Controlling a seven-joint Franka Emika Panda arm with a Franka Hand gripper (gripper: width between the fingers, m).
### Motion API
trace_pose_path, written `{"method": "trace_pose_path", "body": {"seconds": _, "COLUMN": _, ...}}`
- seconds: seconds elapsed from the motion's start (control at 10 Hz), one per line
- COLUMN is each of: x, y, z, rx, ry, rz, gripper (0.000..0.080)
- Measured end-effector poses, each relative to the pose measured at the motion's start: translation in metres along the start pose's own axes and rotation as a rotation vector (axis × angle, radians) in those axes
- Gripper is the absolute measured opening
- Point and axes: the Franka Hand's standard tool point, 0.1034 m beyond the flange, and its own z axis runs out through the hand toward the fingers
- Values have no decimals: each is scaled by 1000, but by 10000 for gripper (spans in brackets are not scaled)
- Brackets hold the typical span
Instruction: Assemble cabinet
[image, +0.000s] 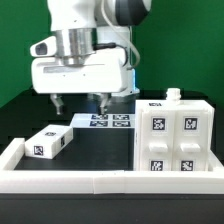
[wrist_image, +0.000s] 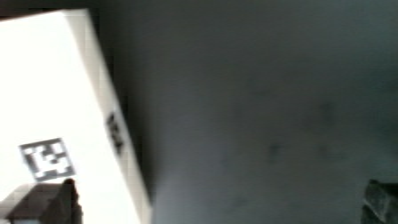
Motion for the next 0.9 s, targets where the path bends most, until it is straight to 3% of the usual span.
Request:
{"method": "trace_pose_path", "body": {"seconds": 0.1, "x": 6, "y": 16, "z": 2, "rx": -8, "ry": 3, "rz": -25, "gripper": 797}}
{"method": "trace_pose_path", "body": {"seconds": 0.4, "x": 11, "y": 44, "z": 10, "rx": -24, "ry": -2, "rz": -82, "gripper": 797}}
{"method": "trace_pose_path", "body": {"seconds": 0.6, "x": 10, "y": 50, "z": 16, "rx": -32, "ry": 6, "rz": -105, "gripper": 797}}
{"method": "trace_pose_path", "body": {"seconds": 0.9, "x": 3, "y": 58, "z": 37, "rx": -53, "ry": 21, "rz": -152, "gripper": 797}}
